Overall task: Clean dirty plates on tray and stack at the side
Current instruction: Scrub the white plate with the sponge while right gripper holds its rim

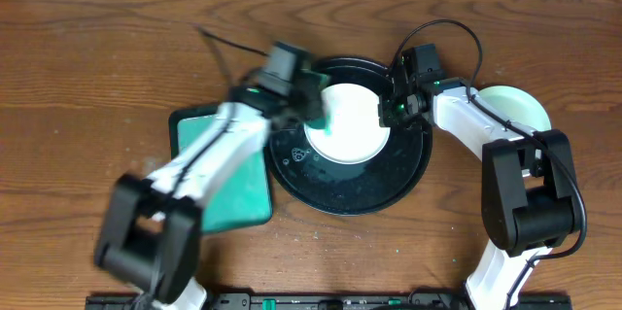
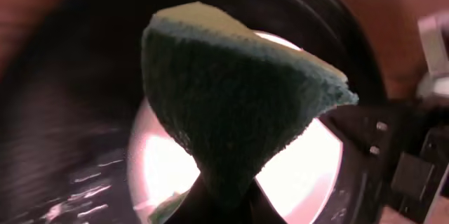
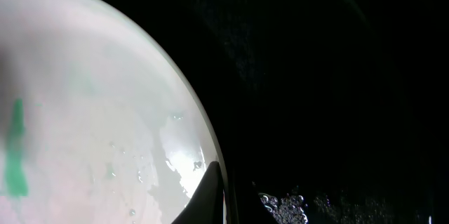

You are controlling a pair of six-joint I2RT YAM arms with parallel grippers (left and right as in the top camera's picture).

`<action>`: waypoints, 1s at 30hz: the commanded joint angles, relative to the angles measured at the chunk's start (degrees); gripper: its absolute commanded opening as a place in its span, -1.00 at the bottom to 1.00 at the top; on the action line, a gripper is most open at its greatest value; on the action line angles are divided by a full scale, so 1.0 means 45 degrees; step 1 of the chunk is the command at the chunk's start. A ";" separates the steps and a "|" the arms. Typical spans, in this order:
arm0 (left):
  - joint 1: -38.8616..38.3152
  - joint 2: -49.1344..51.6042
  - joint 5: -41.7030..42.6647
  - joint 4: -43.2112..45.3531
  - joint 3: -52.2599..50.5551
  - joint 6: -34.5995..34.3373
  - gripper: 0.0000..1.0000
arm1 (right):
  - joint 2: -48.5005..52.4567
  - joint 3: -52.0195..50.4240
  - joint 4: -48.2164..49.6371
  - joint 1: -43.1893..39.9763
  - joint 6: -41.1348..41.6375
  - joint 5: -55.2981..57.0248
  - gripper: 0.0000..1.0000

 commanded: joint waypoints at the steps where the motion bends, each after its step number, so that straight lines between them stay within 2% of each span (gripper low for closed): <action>1: -0.0641 0.1282 0.0855 0.1112 0.0155 -0.1273 -0.86 | 0.0277 -0.0248 -0.0301 0.0117 0.0238 0.0306 -0.98; 2: -0.0709 0.1943 0.1962 0.2059 0.0155 -0.1656 -0.85 | 0.0277 -0.0248 -0.0311 0.0126 0.0238 0.0306 -0.98; 4: -0.0685 0.2671 0.2919 0.2890 0.0155 -0.2220 -0.86 | 0.0277 -0.0248 -0.0306 0.0151 0.0238 0.0306 -0.98; 9: -0.0121 0.3536 0.2958 0.2375 0.0160 -0.2584 -0.86 | 0.0277 -0.0248 -0.0364 0.0355 0.0238 0.0306 -0.98; 11: 0.0214 0.3526 0.2079 0.1477 0.0189 -0.2443 -0.86 | 0.0277 -0.0248 -0.0384 0.0481 0.0238 0.0306 -0.98; 14: 0.0743 0.3497 -0.0282 -0.0981 0.0646 -0.1831 -0.86 | 0.0277 -0.0248 -0.0384 0.0709 0.0233 0.0311 -0.98; 17: 0.1025 0.3497 -0.2030 -0.2861 0.1258 -0.0709 -0.86 | 0.0277 -0.0248 -0.0374 0.0889 0.0233 0.0311 -0.98; 21: 0.1039 0.3497 -0.3045 -0.4488 0.2263 0.0607 -0.86 | 0.0277 -0.0248 -0.0335 0.0981 0.0233 0.0316 -0.98; 25: 0.0661 0.3507 -0.2535 -0.4367 0.2550 0.0933 -0.86 | 0.0277 -0.0248 -0.0340 0.0981 0.0233 0.0321 -0.98; 30: -0.0044 0.4167 0.1525 -0.2676 0.2545 0.0753 -0.86 | 0.0277 -0.0248 -0.0335 0.0981 0.0233 0.0316 -0.98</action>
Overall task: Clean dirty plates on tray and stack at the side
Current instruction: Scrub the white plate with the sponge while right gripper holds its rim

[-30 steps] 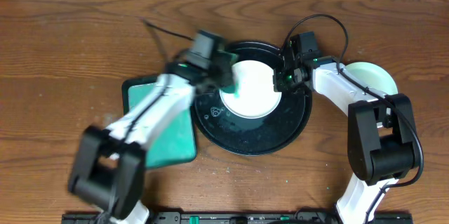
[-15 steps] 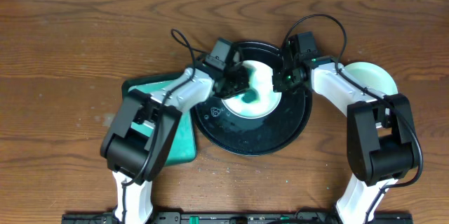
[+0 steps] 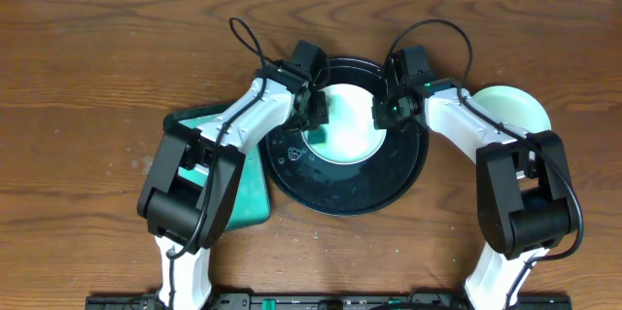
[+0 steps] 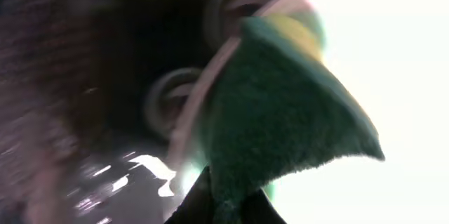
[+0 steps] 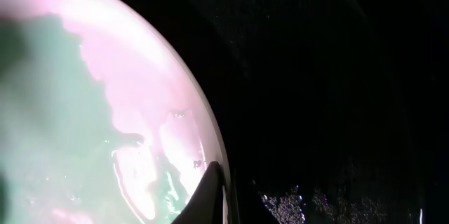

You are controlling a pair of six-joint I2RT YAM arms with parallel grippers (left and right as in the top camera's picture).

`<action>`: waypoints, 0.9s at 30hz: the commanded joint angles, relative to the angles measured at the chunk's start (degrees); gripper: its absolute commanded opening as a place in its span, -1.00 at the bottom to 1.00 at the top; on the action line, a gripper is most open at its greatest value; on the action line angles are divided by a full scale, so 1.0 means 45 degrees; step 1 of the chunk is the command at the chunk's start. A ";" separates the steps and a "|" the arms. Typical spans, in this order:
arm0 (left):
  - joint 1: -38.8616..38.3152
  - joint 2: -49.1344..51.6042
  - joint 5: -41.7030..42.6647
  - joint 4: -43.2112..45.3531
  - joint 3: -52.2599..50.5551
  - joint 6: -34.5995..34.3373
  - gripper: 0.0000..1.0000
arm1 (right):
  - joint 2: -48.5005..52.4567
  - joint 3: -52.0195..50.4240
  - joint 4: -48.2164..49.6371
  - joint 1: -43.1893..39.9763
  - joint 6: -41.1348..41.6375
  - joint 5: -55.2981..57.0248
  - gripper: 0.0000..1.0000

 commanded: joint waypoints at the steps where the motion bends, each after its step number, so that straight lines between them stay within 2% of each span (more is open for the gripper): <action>1: -0.0500 0.1219 0.2652 0.1234 0.0044 0.0078 -0.86 | 0.0330 -0.0301 -0.0219 0.0384 0.0146 -0.0398 -0.97; 5: -0.1132 0.2069 0.5547 0.2759 0.0049 -0.0515 -0.86 | 0.0330 -0.0301 -0.0219 0.0384 0.0146 -0.0403 -0.98; 8: -0.1379 0.2399 0.6528 0.3181 0.0049 -0.0622 -0.85 | 0.0330 -0.0301 -0.0228 0.0384 0.0141 -0.0403 -0.98; 15: -0.1477 0.2477 0.6999 0.2550 0.0044 -0.0612 -0.86 | 0.0330 -0.0301 -0.0233 0.0384 0.0146 -0.0403 -0.97; 19: -0.1472 0.2463 0.6960 0.1399 0.0044 -0.0617 -0.85 | 0.0330 -0.0301 -0.0238 0.0384 0.0141 -0.0403 -0.98; 21: -0.1350 0.2399 0.5897 0.0651 0.0049 -0.0976 -0.85 | 0.0330 -0.0301 -0.0233 0.0384 0.0141 -0.0403 -0.98; 27: -0.0729 0.1540 0.0063 -0.1316 0.0049 -0.2001 -0.86 | 0.0330 -0.0301 -0.0243 0.0384 0.0141 -0.0403 -0.98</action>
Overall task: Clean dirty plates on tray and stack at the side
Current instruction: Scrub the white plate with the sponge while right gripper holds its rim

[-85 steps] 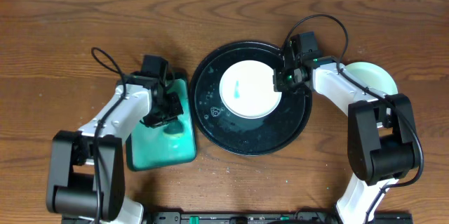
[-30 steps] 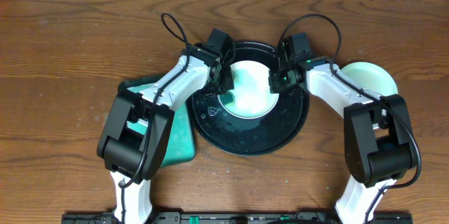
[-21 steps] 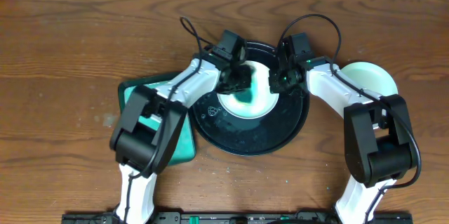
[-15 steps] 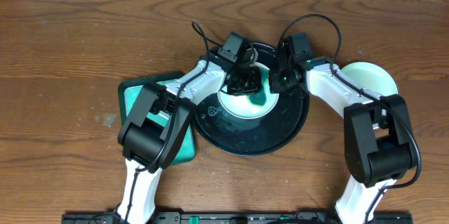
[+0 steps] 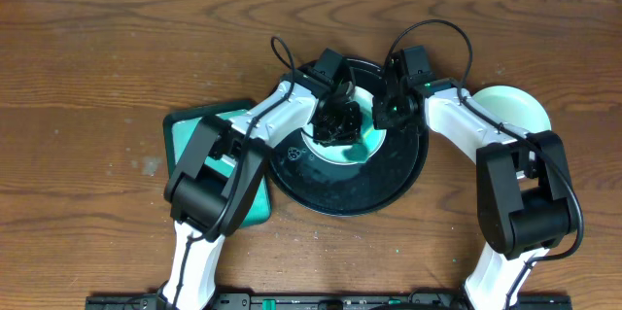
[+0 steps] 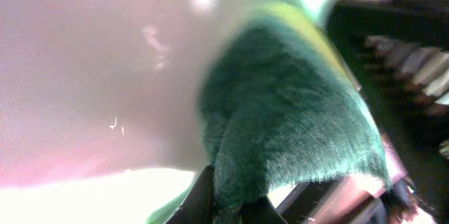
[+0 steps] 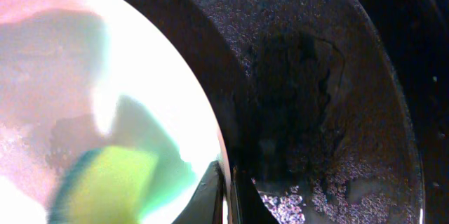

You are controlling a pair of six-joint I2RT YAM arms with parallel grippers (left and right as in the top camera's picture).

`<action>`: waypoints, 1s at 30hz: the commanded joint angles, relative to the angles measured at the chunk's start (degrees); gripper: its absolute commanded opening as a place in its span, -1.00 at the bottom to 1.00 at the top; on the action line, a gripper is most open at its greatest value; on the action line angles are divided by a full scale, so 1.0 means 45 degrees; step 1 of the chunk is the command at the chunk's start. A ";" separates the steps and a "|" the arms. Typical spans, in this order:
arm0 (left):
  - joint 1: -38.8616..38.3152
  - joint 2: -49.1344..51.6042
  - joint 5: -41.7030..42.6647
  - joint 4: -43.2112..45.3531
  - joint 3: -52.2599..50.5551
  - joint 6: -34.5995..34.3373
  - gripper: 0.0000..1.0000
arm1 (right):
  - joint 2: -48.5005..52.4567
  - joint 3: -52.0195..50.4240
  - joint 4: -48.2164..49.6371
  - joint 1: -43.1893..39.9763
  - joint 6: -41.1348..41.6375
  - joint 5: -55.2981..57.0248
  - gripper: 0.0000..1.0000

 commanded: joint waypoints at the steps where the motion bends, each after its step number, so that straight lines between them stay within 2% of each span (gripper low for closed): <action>1: 0.0374 -0.0015 -0.5625 -0.1389 -0.0787 -0.0729 -0.86 | 0.0335 -0.0301 -0.0189 0.0384 0.0136 -0.0359 -0.98; 2: 0.0520 -0.0306 -0.7053 -0.1700 -0.0787 -0.0714 -0.86 | 0.0335 -0.0301 -0.0180 0.0384 0.0136 -0.0359 -0.97; 5: 0.0709 -0.0641 -0.8884 -0.1909 -0.0772 0.0015 -0.86 | 0.0335 -0.0301 -0.0180 0.0384 0.0136 -0.0359 -0.98; 9: 0.0811 -0.0665 -0.9884 -0.1821 -0.0743 0.0631 -0.86 | 0.0335 -0.0301 -0.0185 0.0384 0.0136 -0.0359 -0.98; 12: 0.0806 -0.0665 -0.9588 -0.1292 -0.0743 0.0767 -0.86 | 0.0335 -0.0301 -0.0189 0.0384 0.0136 -0.0359 -0.97; 15: 0.0806 -0.0568 -0.6926 -0.0175 -0.0743 0.0748 -0.86 | 0.0335 -0.0301 -0.0194 0.0384 0.0136 -0.0359 -0.98; 18: 0.0787 -0.0238 -0.3619 0.0962 -0.0743 -0.0049 -0.86 | 0.0335 -0.0301 -0.0233 0.0384 0.0136 -0.0359 -0.97; 22: 0.0588 0.0374 -0.0651 0.2069 -0.0743 -0.0607 -0.86 | 0.0335 -0.0301 -0.0233 0.0384 0.0136 -0.0359 -0.97; 25: 0.0287 0.0753 0.0753 0.2424 -0.0743 -0.0685 -0.85 | 0.0335 -0.0301 -0.0262 0.0384 0.0136 -0.0359 -0.98; 30: -0.0189 0.0947 0.1671 0.2375 -0.0743 -0.0452 -0.84 | 0.0335 -0.0301 -0.0306 0.0384 0.0136 -0.0359 -0.98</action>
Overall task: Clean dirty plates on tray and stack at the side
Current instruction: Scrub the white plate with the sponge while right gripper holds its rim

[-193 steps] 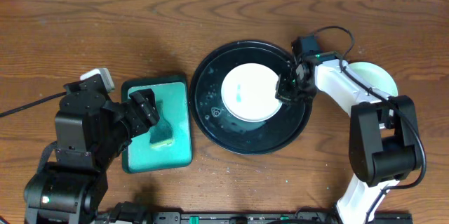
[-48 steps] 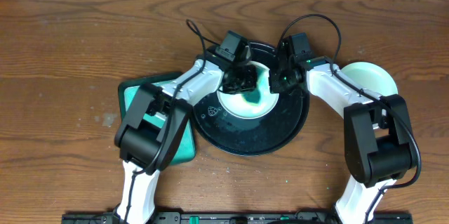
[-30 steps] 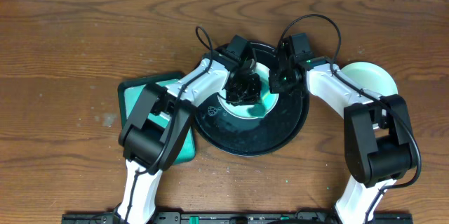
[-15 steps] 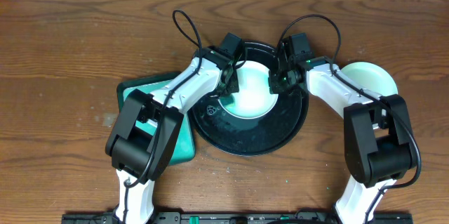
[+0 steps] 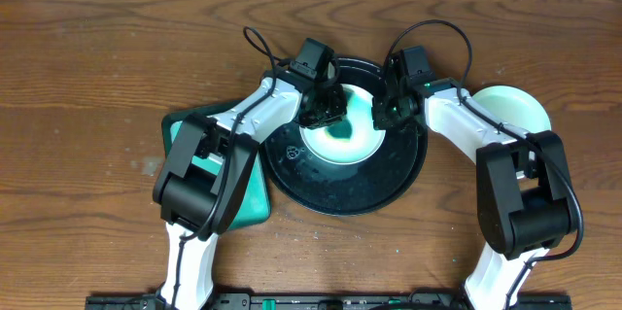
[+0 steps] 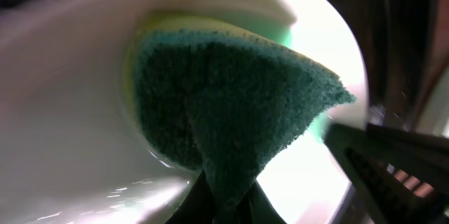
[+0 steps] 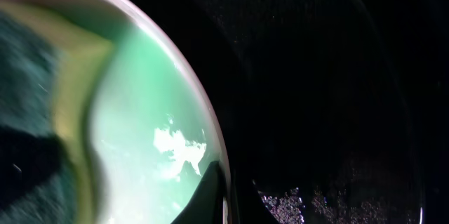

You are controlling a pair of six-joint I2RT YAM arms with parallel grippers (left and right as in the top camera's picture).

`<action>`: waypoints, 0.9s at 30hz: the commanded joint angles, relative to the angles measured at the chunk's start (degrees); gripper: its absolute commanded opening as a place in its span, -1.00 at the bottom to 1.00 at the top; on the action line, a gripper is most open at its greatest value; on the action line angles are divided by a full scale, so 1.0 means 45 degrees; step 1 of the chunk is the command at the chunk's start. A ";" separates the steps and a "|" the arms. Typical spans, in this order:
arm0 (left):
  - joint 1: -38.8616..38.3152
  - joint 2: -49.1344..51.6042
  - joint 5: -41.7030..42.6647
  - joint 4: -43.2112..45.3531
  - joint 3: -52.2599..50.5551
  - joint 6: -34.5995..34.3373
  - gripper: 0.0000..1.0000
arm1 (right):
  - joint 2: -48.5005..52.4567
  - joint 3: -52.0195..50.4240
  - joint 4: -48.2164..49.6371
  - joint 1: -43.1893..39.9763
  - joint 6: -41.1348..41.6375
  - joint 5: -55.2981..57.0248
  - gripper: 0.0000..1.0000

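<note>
A pale green plate (image 5: 348, 130) lies in the round black tray (image 5: 389, 179), wet and glossy. My left gripper (image 5: 324, 108) is shut on a dark green sponge (image 6: 231, 104) with a yellow backing, pressed on the plate's upper left part. My right gripper (image 5: 381, 114) is shut on the plate's right rim (image 7: 210, 154), one finger on each side of it. A second pale green plate (image 5: 513, 108) sits on the table at the far right, outside the tray.
A teal mat (image 5: 243, 198) lies left of the tray, under the left arm. Water droplets (image 7: 287, 199) speckle the tray floor. Bare wooden table (image 5: 97, 57) surrounds everything.
My left gripper with the sponge has shifted from the plate's middle toward its upper left. The right gripper still clamps the same rim spot.
The sponge first hung over the plate's left edge while my right gripper held the right rim. It was then on the left part of the plate, then at its centre, and now at the upper left. The plate has stayed in the tray.
</note>
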 commanded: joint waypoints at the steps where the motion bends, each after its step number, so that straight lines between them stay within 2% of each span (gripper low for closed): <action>1: -0.1049 0.1025 0.2560 -0.0253 -0.0267 -0.0005 -0.85 | 0.0335 -0.0296 -0.0272 0.0374 0.0131 -0.0301 -0.98; 6: -0.1350 0.1025 0.3007 -0.0296 -0.0267 0.0175 -0.85 | 0.0335 -0.0296 -0.0272 0.0374 0.0131 -0.0301 -0.98; 13: -0.1413 0.1020 0.2555 -0.1073 -0.0267 0.0175 -0.85 | 0.0335 -0.0296 -0.0253 0.0374 0.0131 -0.0296 -0.97; 17: -0.0908 0.0622 -0.0087 -0.2885 -0.0262 0.0000 -0.86 | 0.0335 -0.0296 -0.0262 0.0374 0.0126 -0.0296 -0.98; 21: -0.0379 -0.0719 -0.2288 -0.4148 -0.0262 -0.0039 -0.86 | 0.0335 -0.0296 -0.0277 0.0374 0.0126 -0.0301 -0.97; 25: 0.0097 -0.3521 -0.4167 -0.4964 -0.0262 0.0515 -0.86 | 0.0335 -0.0296 -0.0262 0.0374 0.0131 -0.0296 -0.98; 27: 0.0461 -0.5202 -0.5901 -0.5974 -0.0267 0.0831 -0.86 | 0.0335 -0.0296 -0.0223 0.0369 0.0131 -0.0296 -0.98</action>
